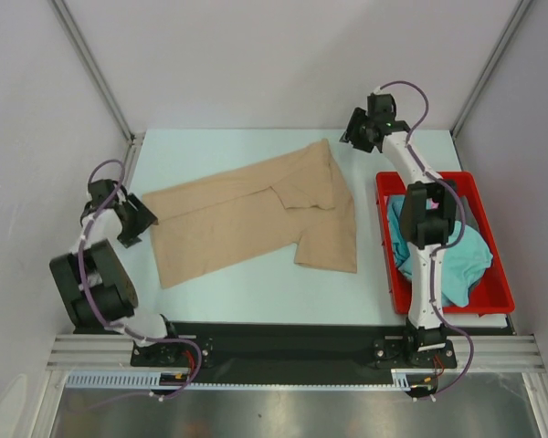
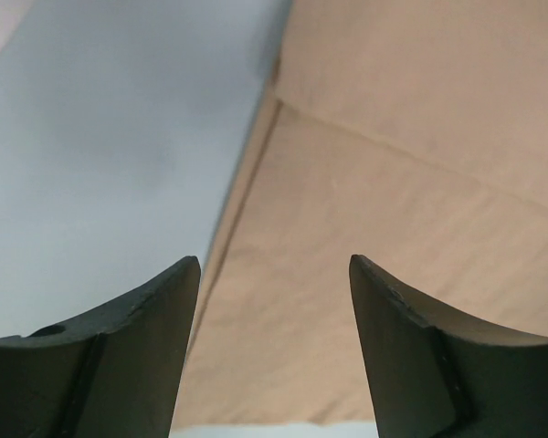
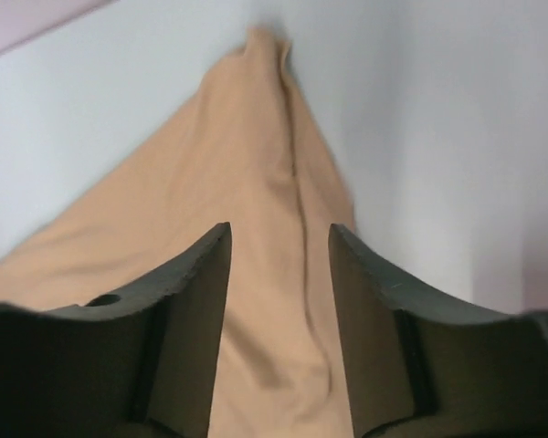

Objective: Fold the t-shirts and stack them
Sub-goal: Fold the tshirt

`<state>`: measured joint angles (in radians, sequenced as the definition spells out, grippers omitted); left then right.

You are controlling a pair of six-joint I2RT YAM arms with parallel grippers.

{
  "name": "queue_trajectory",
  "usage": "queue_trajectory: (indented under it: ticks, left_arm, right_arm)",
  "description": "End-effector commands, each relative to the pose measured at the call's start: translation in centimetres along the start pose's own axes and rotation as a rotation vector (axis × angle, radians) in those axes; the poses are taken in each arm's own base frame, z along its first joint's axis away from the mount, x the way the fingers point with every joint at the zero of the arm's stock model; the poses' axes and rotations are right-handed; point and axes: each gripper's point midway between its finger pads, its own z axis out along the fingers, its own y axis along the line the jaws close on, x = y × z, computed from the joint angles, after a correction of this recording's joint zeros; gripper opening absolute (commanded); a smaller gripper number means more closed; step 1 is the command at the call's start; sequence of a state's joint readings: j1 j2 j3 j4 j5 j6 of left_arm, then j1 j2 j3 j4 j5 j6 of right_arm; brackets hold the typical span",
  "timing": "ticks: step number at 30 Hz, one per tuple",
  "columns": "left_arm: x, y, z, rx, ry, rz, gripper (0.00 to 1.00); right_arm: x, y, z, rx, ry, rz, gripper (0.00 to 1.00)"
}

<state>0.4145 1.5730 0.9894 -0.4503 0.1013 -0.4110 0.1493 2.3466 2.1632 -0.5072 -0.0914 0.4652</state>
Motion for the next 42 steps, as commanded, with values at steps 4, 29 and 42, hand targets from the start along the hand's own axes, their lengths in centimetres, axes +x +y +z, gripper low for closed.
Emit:
queue_trajectory:
  ticks: [4, 29, 42]
  left_arm:
    - [5.1, -5.2, -6.4, 0.18, -0.024, 0.08, 0.71]
    - [12.3, -8.9, -9.8, 0.325, 0.072, 0.329, 0.66]
    - [11.3, -9.1, -9.8, 0.302, 0.05, 0.33, 0.66]
  right_arm:
    - [6.8, 2.0, -7.4, -0.038, 0.204, -0.056, 0.23]
    - [18.3, -2.0, -5.5, -0.015, 0.524, 0.016, 0.38]
    - [19.1, -2.5, -4.4, -0.03, 0.543, 0.061, 0.31]
